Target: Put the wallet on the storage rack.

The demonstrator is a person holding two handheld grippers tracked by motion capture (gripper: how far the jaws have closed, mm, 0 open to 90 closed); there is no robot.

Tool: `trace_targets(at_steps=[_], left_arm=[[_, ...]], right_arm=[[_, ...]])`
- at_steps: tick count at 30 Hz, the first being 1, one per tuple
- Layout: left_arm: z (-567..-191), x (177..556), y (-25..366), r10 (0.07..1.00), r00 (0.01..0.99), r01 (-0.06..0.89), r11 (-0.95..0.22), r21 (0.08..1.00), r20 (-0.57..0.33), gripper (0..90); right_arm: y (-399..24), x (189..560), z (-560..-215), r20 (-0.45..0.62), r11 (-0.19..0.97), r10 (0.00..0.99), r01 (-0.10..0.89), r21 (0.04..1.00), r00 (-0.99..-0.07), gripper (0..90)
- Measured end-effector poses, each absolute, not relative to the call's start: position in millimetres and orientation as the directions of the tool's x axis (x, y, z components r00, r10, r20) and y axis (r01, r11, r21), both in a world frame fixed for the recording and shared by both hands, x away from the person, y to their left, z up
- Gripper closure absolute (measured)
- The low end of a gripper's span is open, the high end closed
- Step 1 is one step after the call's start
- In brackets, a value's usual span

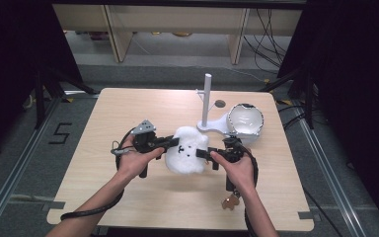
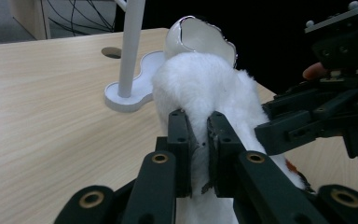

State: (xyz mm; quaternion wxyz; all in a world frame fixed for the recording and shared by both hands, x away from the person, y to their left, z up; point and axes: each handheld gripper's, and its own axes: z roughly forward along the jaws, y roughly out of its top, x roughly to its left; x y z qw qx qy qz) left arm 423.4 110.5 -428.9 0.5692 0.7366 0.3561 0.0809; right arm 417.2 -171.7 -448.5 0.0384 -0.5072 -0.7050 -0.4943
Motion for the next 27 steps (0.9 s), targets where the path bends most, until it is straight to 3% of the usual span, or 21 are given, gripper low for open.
trace_targets(at_steps=[4,10,11,13,18,27], left_arm=[[-426.2,421.0,107.5,0.601,0.742,0.427,-0.083,0.900,-0.297,80.8],[-425.8,420.1,105.3,0.595,0.750,0.411,-0.080,0.908,-0.287,80.2],[-426.1,420.3,105.1,0.593,0.755,0.405,-0.086,0.910,-0.280,79.8],[-426.8,420.2,104.6,0.590,0.760,0.394,-0.083,0.915,-0.274,79.1],[-425.9,420.1,104.6,0.591,0.770,0.366,-0.100,0.925,-0.241,74.3],[-422.9,417.7,112.6,0.624,0.765,0.307,-0.139,0.941,-0.157,49.2]], right_arm=[[-177.2,419.3,-448.3,0.588,-0.039,0.654,0.755,0.655,-0.476,49.6],[-183.0,417.8,-444.6,0.601,-0.046,0.624,0.744,0.666,-0.500,75.6],[-181.6,414.1,-440.9,0.650,-0.072,0.605,0.781,0.620,-0.460,78.7],[-183.9,415.1,-441.7,0.592,-0.039,0.618,0.732,0.681,-0.518,80.6],[-184.4,411.2,-435.1,0.544,-0.017,0.630,0.691,0.723,-0.554,81.9],[-190.4,407.4,-424.1,0.489,-0.035,0.671,0.634,0.772,-0.557,82.7]])
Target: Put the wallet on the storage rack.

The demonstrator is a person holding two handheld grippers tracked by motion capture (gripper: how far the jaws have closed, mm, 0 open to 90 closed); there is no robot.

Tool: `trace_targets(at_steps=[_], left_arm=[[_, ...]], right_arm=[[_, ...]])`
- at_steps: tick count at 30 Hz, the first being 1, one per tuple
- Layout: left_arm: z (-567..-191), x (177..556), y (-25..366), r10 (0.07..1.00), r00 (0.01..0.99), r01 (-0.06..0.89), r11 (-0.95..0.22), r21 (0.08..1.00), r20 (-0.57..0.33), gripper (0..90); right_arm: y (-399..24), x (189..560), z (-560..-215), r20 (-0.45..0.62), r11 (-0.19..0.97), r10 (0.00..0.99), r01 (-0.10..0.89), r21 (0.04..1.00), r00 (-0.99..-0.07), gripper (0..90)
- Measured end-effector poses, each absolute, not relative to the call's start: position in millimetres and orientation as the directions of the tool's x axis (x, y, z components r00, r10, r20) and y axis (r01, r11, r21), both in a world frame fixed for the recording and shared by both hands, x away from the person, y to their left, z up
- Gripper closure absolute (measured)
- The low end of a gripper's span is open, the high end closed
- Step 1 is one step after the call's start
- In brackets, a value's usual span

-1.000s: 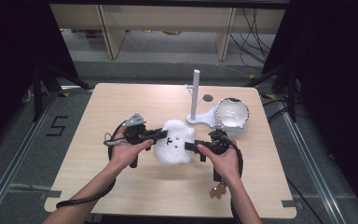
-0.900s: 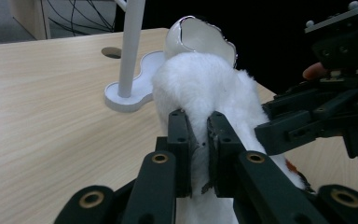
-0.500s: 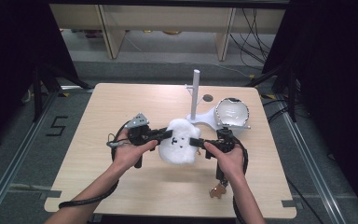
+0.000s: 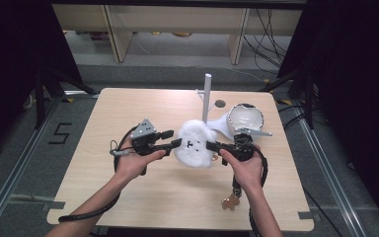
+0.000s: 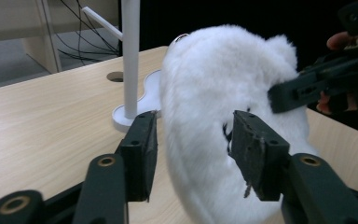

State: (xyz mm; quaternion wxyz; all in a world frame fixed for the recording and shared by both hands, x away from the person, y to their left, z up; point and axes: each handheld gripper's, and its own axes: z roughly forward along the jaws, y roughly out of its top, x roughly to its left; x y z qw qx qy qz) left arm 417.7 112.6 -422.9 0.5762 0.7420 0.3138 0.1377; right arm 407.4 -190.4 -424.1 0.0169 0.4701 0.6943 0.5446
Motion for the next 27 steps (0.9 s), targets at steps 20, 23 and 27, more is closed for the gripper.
trace_targets(at_steps=[20,23,27], left_arm=[[-424.1,398.4,177.5,0.725,0.689,0.302,-0.266,0.915,-0.016,37.1],[-426.5,393.9,187.1,0.735,0.678,0.306,-0.255,0.918,-0.022,36.8],[-431.3,387.5,201.9,0.758,0.651,0.322,-0.234,0.917,-0.035,36.6]], right_arm=[[-216.1,406.7,-407.7,0.407,-0.050,0.735,0.555,0.830,-0.543,82.7],[-219.5,404.7,-403.8,0.415,-0.064,0.745,0.564,0.823,-0.522,82.7],[-226.6,406.4,-401.6,0.369,-0.042,0.764,0.530,0.847,-0.530,82.6]])
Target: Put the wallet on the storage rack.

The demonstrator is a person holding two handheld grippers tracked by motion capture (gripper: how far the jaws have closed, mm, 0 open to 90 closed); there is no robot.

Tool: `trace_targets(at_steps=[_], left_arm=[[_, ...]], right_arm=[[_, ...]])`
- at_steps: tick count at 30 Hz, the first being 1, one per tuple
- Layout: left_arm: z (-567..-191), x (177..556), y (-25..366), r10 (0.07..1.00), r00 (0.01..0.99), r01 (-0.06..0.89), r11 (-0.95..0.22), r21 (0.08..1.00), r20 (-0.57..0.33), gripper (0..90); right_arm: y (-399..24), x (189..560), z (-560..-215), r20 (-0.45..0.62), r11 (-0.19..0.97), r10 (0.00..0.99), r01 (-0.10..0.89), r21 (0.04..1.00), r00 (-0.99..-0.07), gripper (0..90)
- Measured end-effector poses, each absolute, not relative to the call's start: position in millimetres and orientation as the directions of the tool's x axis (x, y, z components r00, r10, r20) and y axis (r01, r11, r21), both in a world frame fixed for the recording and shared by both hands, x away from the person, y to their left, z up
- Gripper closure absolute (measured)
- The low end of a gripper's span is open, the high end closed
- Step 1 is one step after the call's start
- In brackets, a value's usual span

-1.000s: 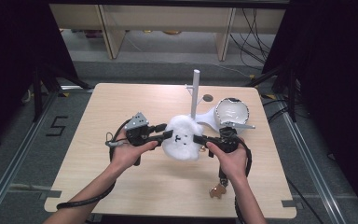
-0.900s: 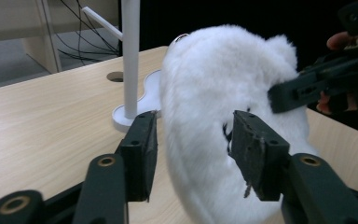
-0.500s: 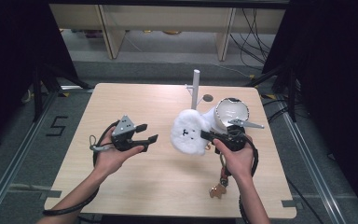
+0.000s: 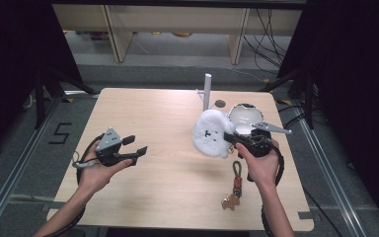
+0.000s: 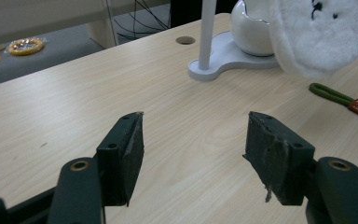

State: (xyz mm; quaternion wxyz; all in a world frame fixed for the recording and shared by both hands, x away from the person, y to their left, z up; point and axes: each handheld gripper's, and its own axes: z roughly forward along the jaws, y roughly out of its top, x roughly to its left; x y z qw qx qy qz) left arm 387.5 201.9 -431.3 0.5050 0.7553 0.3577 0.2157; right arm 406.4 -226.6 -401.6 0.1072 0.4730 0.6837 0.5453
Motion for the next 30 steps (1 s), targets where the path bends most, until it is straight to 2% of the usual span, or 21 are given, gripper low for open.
trace_targets(at_steps=[6,7,12,13,14,16,18,19,25,30], left_arm=[[-441.1,376.9,217.9,0.780,0.621,0.352,-0.192,0.916,-0.075,36.5],[-442.0,375.1,219.3,0.786,0.613,0.362,-0.195,0.912,-0.075,36.4],[-454.7,367.0,225.1,0.793,0.599,0.382,-0.161,0.910,-0.111,36.4],[-456.8,364.9,226.2,0.801,0.589,0.390,-0.162,0.906,-0.110,36.4],[-459.4,363.6,227.5,0.804,0.584,0.393,-0.159,0.906,-0.112,36.3],[-464.4,361.9,230.7,0.811,0.574,0.396,-0.150,0.906,-0.116,36.3],[-468.7,359.5,233.7,0.824,0.554,0.407,-0.144,0.902,-0.119,36.2],[-470.9,358.5,235.2,0.830,0.546,0.410,-0.141,0.901,-0.119,36.2],[-483.1,355.6,242.5,0.851,0.507,0.429,-0.111,0.896,-0.138,36.1],[-489.2,356.0,244.1,0.854,0.502,0.440,-0.115,0.890,-0.138,36.1]], right_arm=[[-233.4,405.9,-396.9,0.343,-0.048,0.792,0.507,0.861,-0.506,82.6],[-233.4,404.4,-395.1,0.355,-0.057,0.799,0.527,0.848,-0.486,82.6],[-236.5,405.2,-393.4,0.340,-0.058,0.801,0.502,0.863,-0.492,82.5],[-239.3,407.0,-393.4,0.301,-0.029,0.810,0.480,0.877,-0.503,82.6],[-237.7,404.7,-391.9,0.323,-0.049,0.815,0.499,0.865,-0.481,82.6],[-241.3,406.3,-390.4,0.278,-0.013,0.822,0.472,0.882,-0.497,82.6],[-241.6,406.4,-388.8,0.295,-0.029,0.813,0.470,0.882,-0.503,82.5],[-242.6,407.5,-388.7,0.274,-0.022,0.818,0.448,0.894,-0.506,82.5],[-249.6,407.0,-380.3,0.256,-0.011,0.836,0.453,0.891,-0.485,82.5],[-254.2,408.8,-377.0,0.271,-0.035,0.839,0.450,0.892,-0.472,82.5]])
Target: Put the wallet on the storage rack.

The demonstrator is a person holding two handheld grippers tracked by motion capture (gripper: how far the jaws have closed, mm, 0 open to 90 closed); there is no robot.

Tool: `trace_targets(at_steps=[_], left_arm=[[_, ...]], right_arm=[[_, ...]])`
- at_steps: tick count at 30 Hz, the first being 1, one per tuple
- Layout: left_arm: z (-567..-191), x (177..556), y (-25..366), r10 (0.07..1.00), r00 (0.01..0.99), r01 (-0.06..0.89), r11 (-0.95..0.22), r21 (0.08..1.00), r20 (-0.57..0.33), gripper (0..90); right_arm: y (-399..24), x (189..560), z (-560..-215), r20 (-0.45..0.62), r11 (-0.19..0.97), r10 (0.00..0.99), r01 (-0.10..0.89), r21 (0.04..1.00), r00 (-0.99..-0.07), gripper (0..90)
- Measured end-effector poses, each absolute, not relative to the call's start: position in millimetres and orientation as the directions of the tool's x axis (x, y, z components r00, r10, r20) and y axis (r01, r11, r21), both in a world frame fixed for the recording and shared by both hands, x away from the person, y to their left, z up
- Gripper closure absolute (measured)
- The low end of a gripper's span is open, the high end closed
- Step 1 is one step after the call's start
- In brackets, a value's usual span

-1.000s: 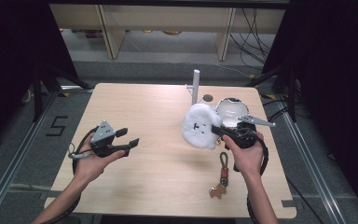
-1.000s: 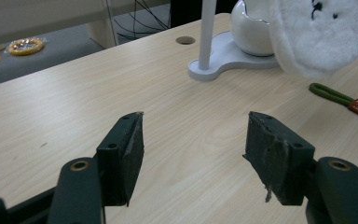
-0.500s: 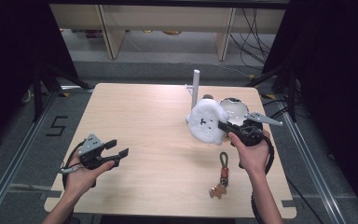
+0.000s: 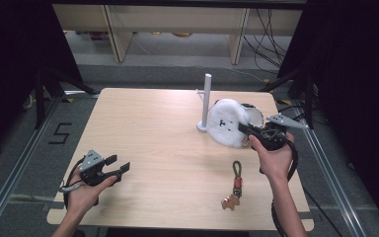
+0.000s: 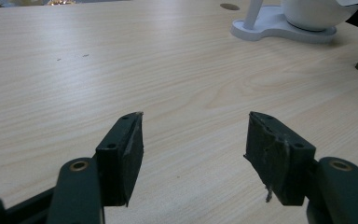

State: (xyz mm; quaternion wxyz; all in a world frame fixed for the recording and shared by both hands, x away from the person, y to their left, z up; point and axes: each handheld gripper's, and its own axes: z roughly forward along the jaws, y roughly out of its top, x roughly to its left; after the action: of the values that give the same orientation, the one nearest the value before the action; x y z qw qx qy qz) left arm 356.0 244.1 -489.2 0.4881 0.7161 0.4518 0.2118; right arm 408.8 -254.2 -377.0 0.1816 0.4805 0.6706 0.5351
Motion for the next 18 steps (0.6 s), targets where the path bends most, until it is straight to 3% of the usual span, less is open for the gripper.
trace_targets(at_steps=[18], left_arm=[[-499.1,356.8,243.9,0.859,0.491,0.451,-0.109,0.886,-0.145,36.1]], right_arm=[[-281.1,427.1,-364.3,0.254,-0.074,0.883,0.418,0.905,-0.394,82.5]])
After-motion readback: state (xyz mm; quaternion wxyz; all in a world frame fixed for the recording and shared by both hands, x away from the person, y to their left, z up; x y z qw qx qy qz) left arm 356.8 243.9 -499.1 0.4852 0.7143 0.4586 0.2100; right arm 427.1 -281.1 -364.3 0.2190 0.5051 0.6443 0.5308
